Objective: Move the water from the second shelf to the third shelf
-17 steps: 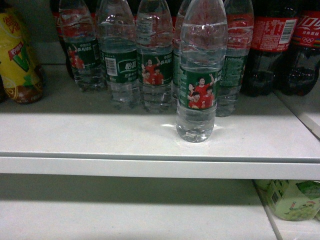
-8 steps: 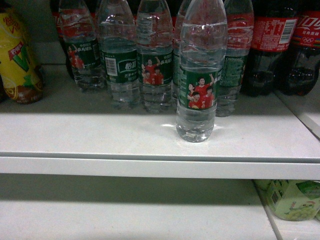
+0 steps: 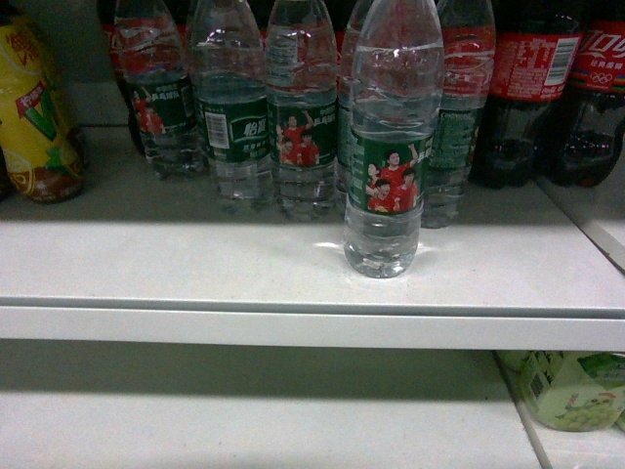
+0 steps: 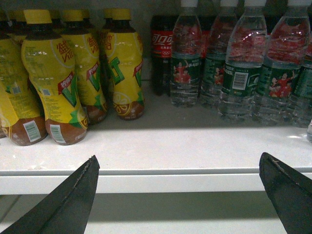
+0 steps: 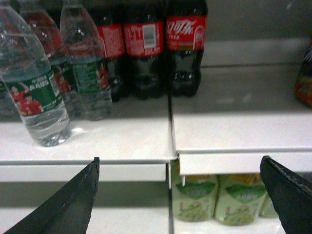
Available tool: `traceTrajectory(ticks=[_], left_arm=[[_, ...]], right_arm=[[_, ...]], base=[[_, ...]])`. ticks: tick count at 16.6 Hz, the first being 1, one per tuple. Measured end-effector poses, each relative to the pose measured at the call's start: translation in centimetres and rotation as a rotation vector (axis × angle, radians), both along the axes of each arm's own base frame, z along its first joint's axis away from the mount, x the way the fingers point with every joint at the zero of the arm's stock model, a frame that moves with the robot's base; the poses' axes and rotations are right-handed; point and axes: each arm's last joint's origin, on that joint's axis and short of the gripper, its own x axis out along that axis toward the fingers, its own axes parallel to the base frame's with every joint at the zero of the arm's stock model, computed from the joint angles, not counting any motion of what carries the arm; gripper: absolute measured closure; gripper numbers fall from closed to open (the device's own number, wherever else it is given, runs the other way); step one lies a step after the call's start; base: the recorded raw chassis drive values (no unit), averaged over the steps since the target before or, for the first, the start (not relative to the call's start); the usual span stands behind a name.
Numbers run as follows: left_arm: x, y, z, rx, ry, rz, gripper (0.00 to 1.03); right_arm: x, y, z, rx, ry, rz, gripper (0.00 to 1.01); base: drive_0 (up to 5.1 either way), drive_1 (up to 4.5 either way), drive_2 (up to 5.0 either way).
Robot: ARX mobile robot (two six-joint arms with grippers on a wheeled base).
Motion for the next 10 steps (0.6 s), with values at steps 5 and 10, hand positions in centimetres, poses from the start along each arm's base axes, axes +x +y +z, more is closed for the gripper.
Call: traceTrajectory(ticks=[5,10], left_arm=[[0.0,0.0,0.0,0.0,0.0,0.0,0.05],[0.0,0.0,0.0,0.0,0.0,0.0,0.05]], right_arm=[[1.2,-0.8,3.6,0.055,-0.063,0.05,0.03],[4.9,0.6,6.1,0.016,-0.04,0.218,0.03]], base=[[0.0,0.0,0.0],[0.0,0.0,0.0]])
